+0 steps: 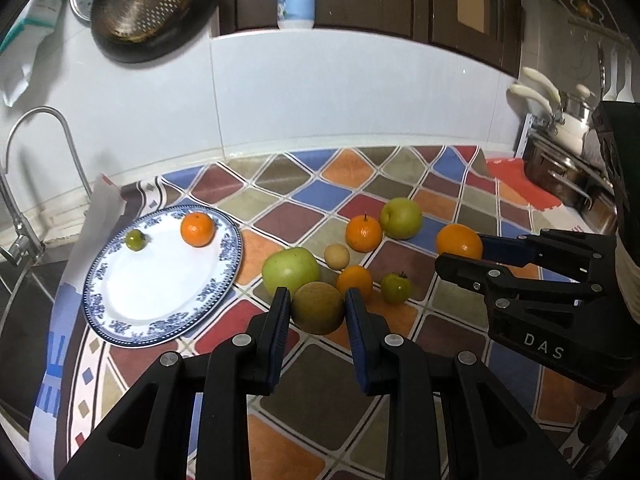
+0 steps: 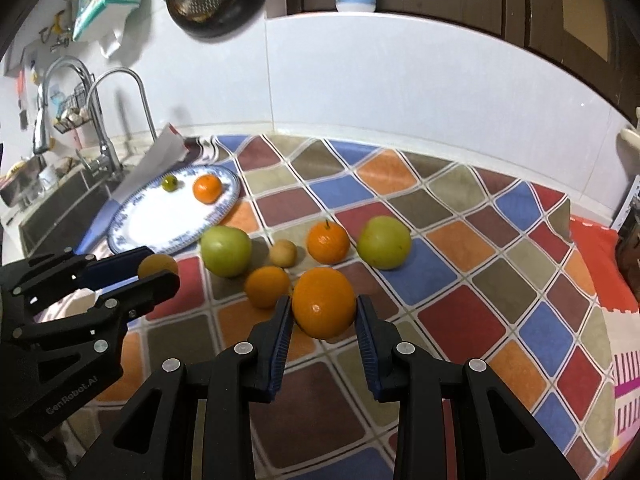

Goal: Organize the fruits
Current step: 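Grasp the small brown kumquat with the left gripper while the right gripper grasps an orange, then carry both fruits onto the white plate and open both grippers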

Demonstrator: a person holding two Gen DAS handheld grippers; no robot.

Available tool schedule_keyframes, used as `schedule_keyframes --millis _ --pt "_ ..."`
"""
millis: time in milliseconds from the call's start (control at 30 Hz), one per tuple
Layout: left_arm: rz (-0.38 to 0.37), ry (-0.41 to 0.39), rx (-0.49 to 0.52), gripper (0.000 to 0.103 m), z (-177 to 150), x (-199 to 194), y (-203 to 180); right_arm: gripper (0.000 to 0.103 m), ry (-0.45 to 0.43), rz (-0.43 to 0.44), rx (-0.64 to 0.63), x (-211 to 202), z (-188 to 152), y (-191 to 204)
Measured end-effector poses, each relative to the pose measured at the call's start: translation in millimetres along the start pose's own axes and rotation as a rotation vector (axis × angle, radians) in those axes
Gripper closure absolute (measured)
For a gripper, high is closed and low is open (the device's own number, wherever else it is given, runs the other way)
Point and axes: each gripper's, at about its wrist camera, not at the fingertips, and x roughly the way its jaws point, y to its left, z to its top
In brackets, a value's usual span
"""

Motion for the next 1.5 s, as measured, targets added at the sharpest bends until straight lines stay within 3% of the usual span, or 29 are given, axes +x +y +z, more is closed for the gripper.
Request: schedule_keyframes --millis 867,1500 --pt "0.081 -0.113 -0.02 0.075 -8 -69 68 0.07 -0.115 0.074 -0.027 -32 17 84" --pt "0.114 -0.14 -0.027 0.075 -1 -72 122 0.07 -0.151 0.103 -0.058 -14 48 136"
